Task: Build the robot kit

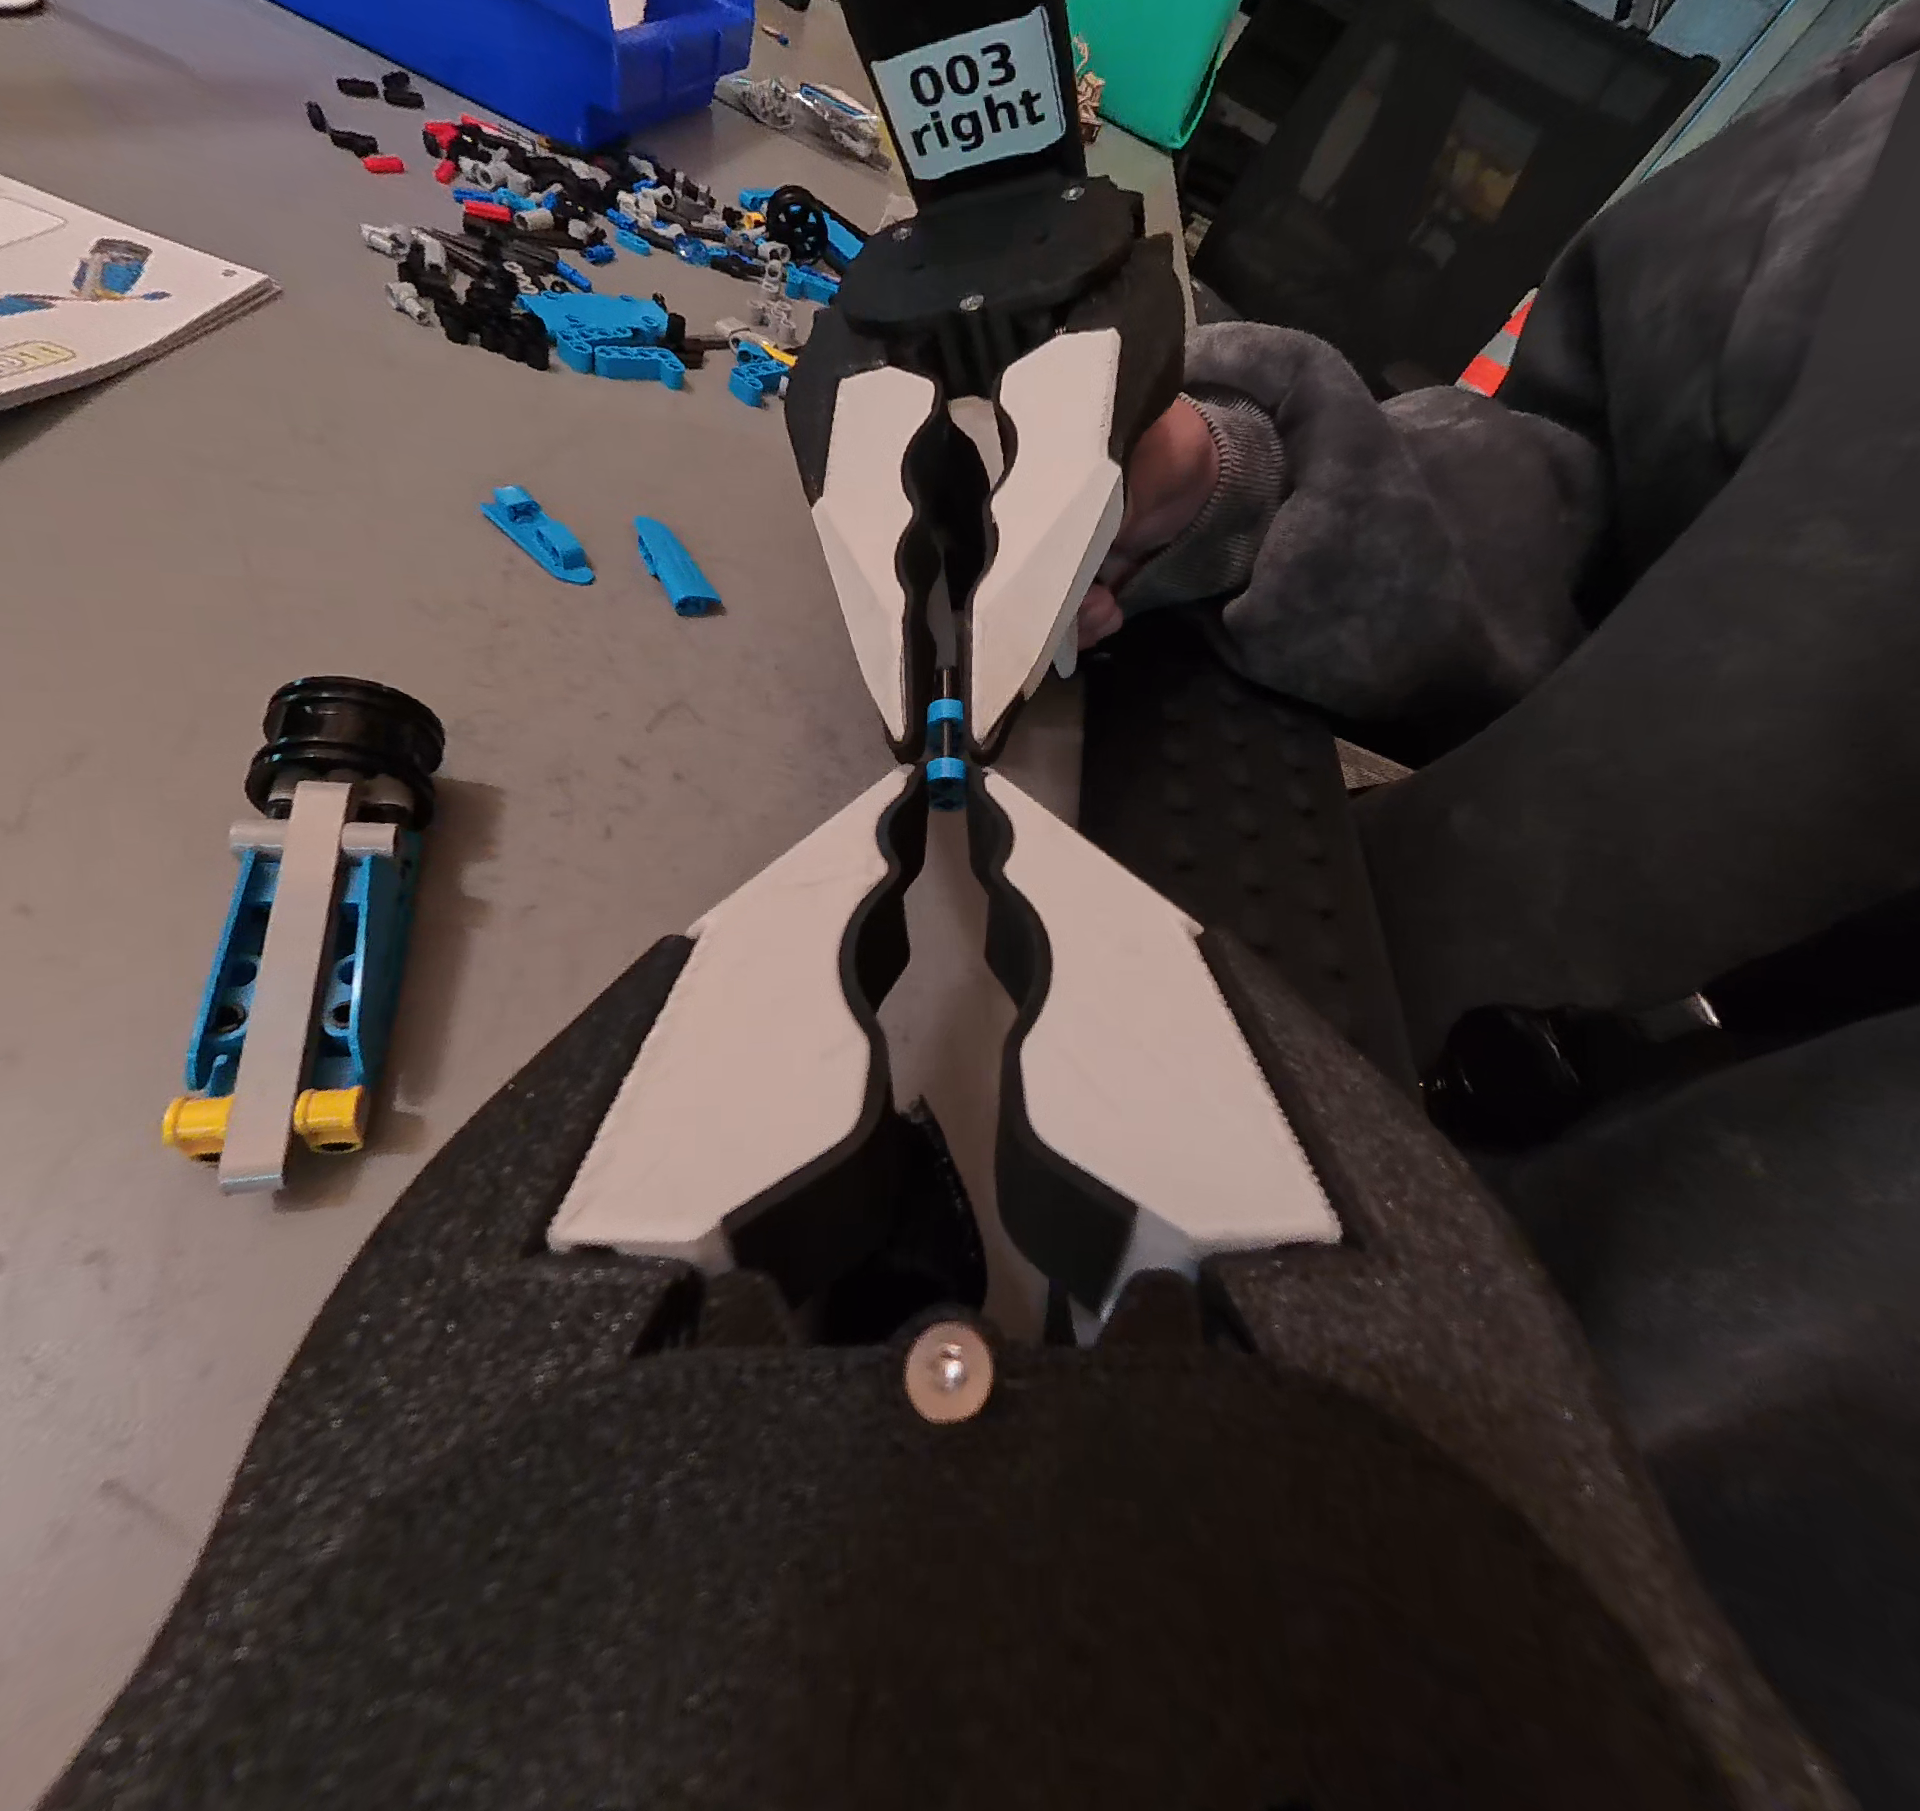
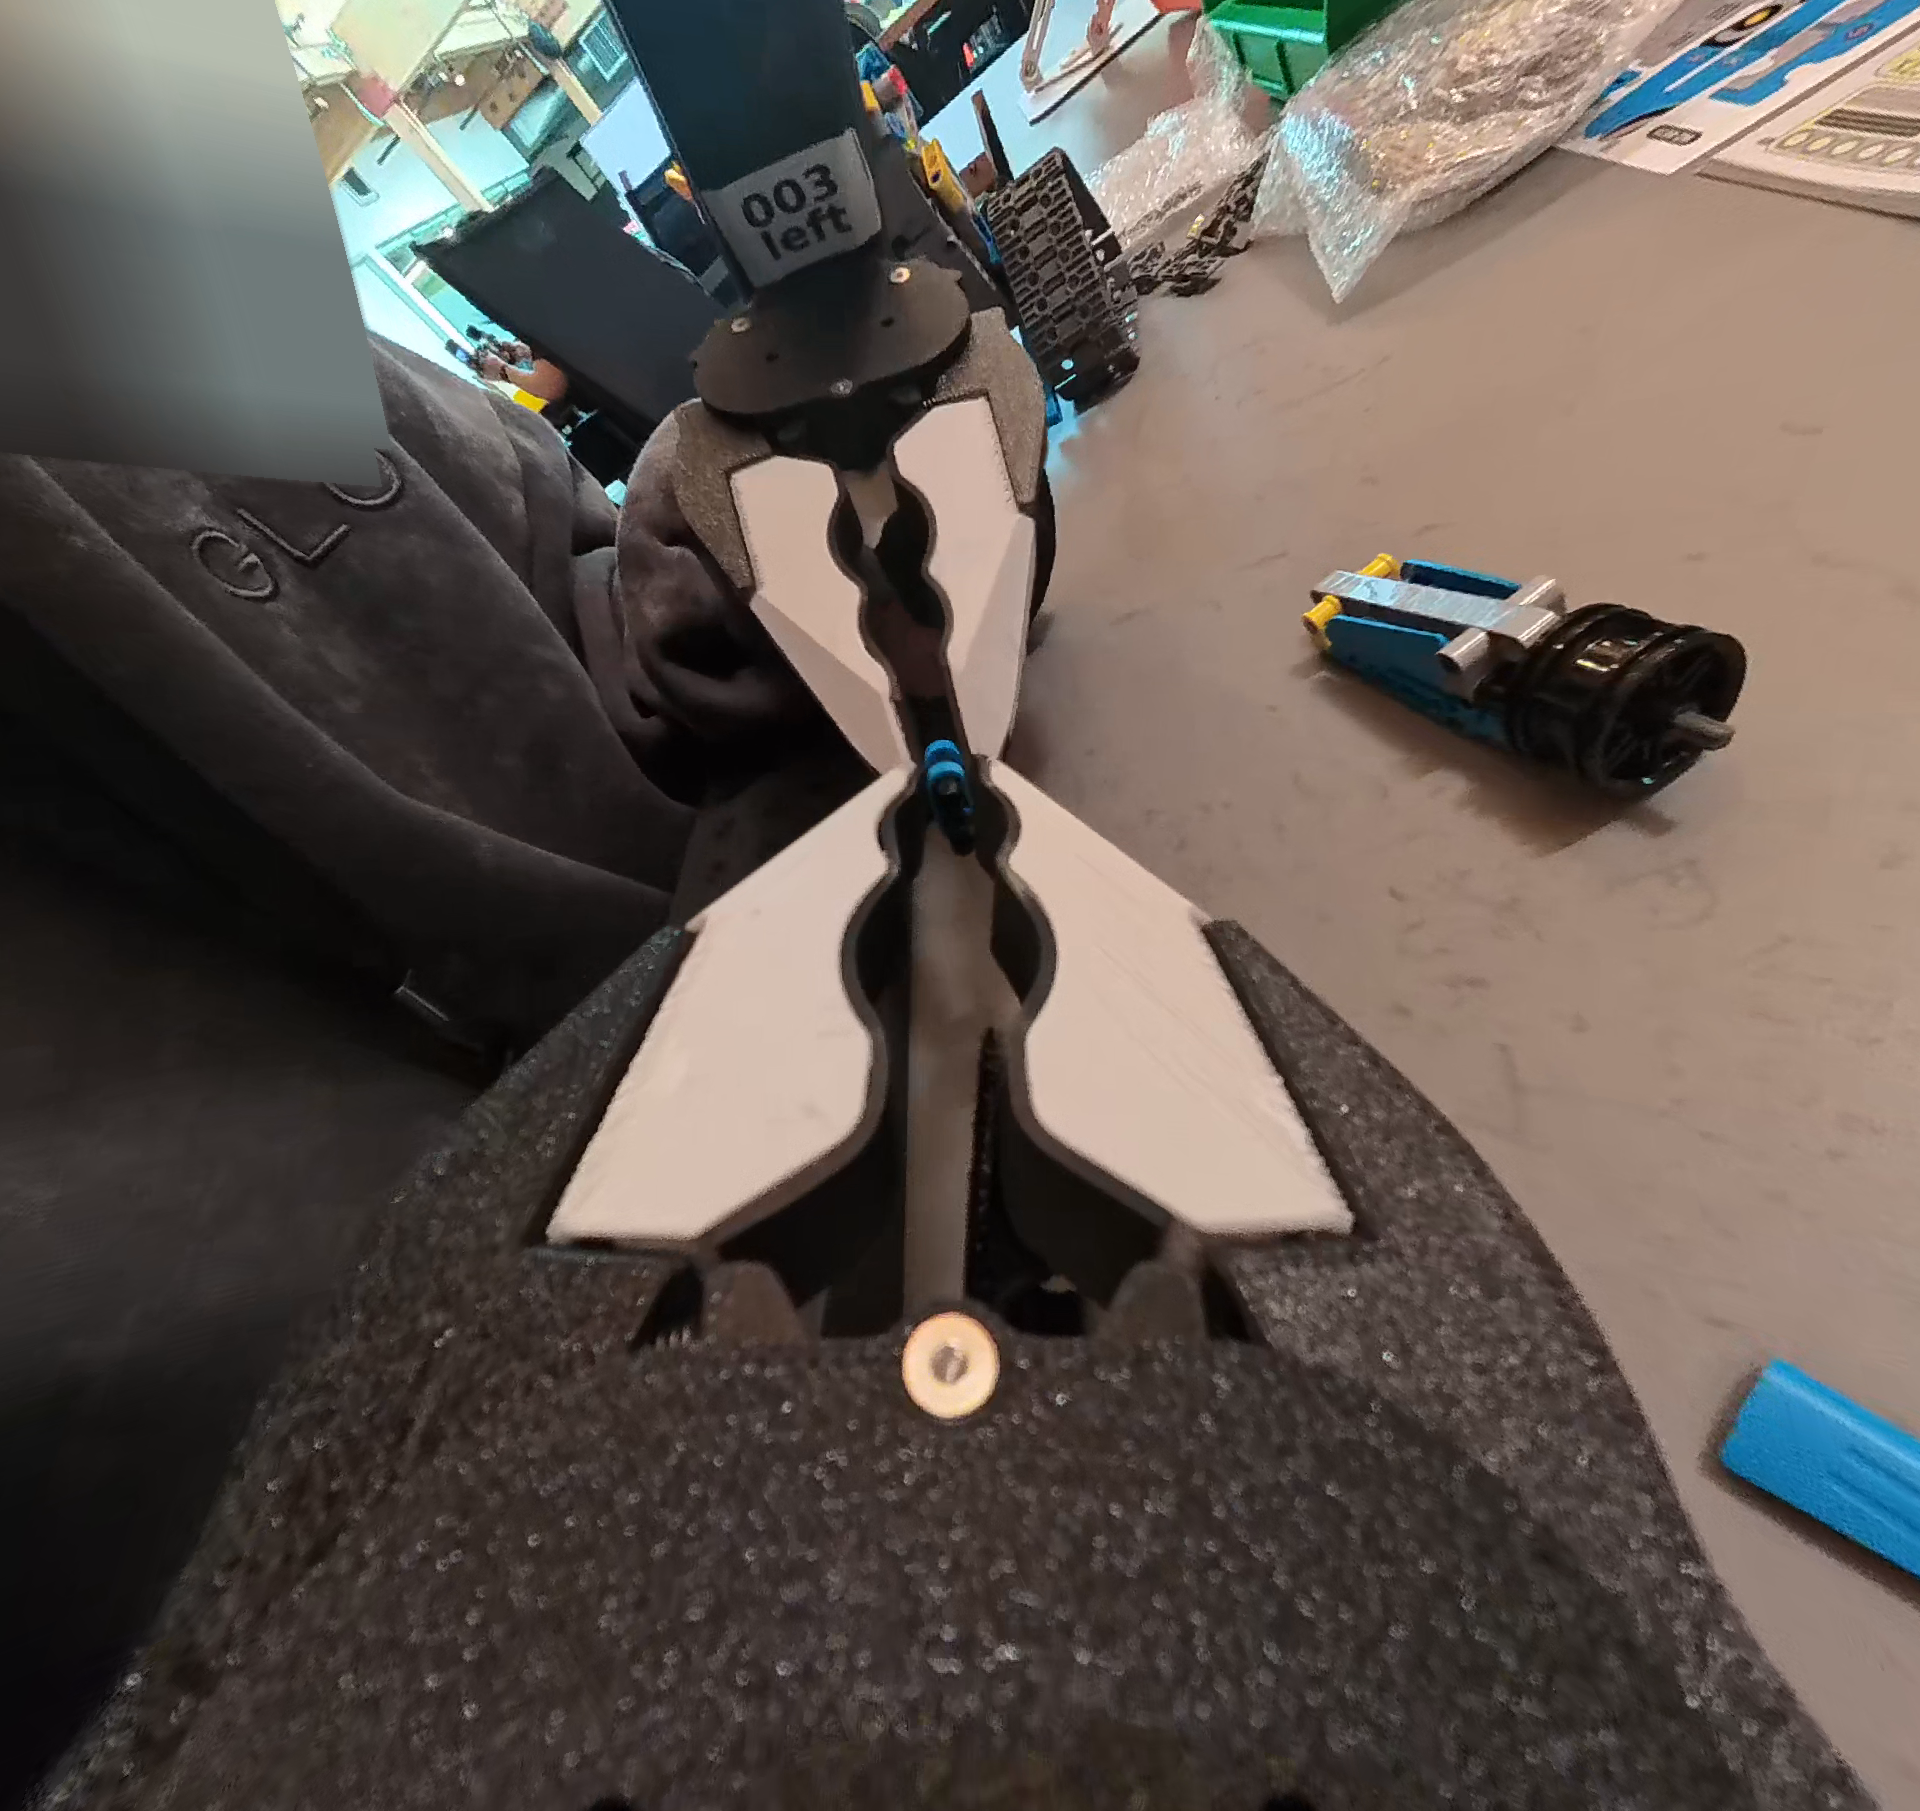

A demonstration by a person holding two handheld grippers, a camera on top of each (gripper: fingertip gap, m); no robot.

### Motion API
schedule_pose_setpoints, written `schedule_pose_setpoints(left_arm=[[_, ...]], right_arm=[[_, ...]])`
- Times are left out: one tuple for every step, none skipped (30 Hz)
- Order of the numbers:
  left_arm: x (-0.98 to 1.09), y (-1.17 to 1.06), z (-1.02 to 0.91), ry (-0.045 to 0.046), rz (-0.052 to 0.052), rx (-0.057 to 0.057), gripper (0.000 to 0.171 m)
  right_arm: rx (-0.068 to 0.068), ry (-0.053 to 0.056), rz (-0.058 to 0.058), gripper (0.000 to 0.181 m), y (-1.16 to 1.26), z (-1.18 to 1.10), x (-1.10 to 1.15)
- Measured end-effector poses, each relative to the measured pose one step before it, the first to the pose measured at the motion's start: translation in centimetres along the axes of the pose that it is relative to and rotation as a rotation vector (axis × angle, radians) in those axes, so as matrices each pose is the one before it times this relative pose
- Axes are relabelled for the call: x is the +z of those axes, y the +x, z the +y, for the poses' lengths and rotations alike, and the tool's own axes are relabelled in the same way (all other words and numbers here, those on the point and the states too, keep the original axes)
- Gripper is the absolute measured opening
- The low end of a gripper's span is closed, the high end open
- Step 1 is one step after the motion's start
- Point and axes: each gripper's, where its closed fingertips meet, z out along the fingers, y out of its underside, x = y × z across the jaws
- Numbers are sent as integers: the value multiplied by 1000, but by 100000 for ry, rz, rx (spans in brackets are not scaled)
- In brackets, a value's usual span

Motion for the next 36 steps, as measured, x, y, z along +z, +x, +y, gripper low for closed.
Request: schedule_pose_setpoints(left_arm=[[-15,42,-36,237,312,-51,7],[-19,-32,-14,139,-187,-40,7],[-32,-10,-22,195,6,-167,7],[-18,21,-15,121,229,-82,7],[12,-1,10,-97,-20,51,7],[46,22,70,-435,153,-19,7],[24,21,48,-301,177,-14,7],[13,26,52,-350,228,-161,6],[58,10,121,-817,158,-215,6],[42,4,48,-328,-110,196,6],[50,10,22,-222,-209,309,6],[56,-35,-10,37,-442,105,6],[21,-60,-118,670,-585,114,6],[11,-164,8,47,-1222,150,5],[8,-152,12,71,-1088,24,5],[-3,55,-11,173,369,-182,5],[-6,50,-52,381,303,-62,5],[39,52,51,-267,236,129,5],[2,78,30,-183,424,74,5],[-3,41,-56,336,209,-27,5],[26,59,64,-422,259,130,5],[23,-13,70,-410,-309,278,5],[3,-50,-41,232,-223,-189,5],[-6,66,12,-86,429,-91,5],[35,-34,32,-281,-472,390,5],[18,-32,-15,50,-436,316,5],[8,45,30,-131,354,-117,5],[-12,-20,-39,240,-218,114,5],[-11,-32,-76,499,-102,-158,5],[1,-20,-70,381,149,-350,5],[-28,-20,-74,519,-88,91,6],[-45,-41,-40,305,-230,229,6],[-12,-40,40,-240,-312,238,6],[28,-5,121,-706,-166,316,6],[11,15,137,-814,133,110,6],[6,30,19,-119,246,-69,6]], right_arm=[[-643,-85,-373,8,-86,2,-43],[-591,-148,102,8,-17,11,-68],[-42,-90,254,8,64,38,-118],[317,59,-363,8,-26,19,-120],[-307,52,31,8,-16,-1,-96],[-558,-402,424,8,37,72,-26],[-194,-408,7,8,-24,77,37],[-274,-325,-251,7,-47,58,7],[-182,-1010,-216,7,-35,171,38],[-858,-681,563,7,34,144,17],[-804,-81,238,7,-14,43,-12],[-220,-315,498,7,45,59,10],[-101,777,133,7,23,-83,-65],[325,254,90,7,58,-19,-17],[-387,-230,1314,7,236,53,62],[17,27,37,7,36,-13,6],[705,269,-831,6,-73,-1,-11],[238,250,-301,6,-29,-39,-31],[249,-640,-444,6,-47,140,45],[281,427,-439,6,-68,-58,-4],[-70,-10,-164,6,-51,14,-13],[855,-549,-596,6,-27,119,59],[-414,150,735,6,96,-24,14],[-316,132,-104,6,-50,-20,16],[585,-287,-517,6,-47,75,49],[-231,194,767,6,97,-40,-10],[68,-85,-350,6,-45,7,-9],[44,-85,-163,6,-16,34,23],[-705,537,405,6,16,-105,-38],[-300,347,301,7,37,-70,-56],[790,540,-692,7,6,-106,-80],[1478,532,-1040,7,-7,-122,-55],[1041,12,-233,7,56,-42,-25],[775,-192,457,8,113,13,-43],[421,-112,125,9,5,19,-105],[-220,1219,-806,11,-164,-194,-206]])
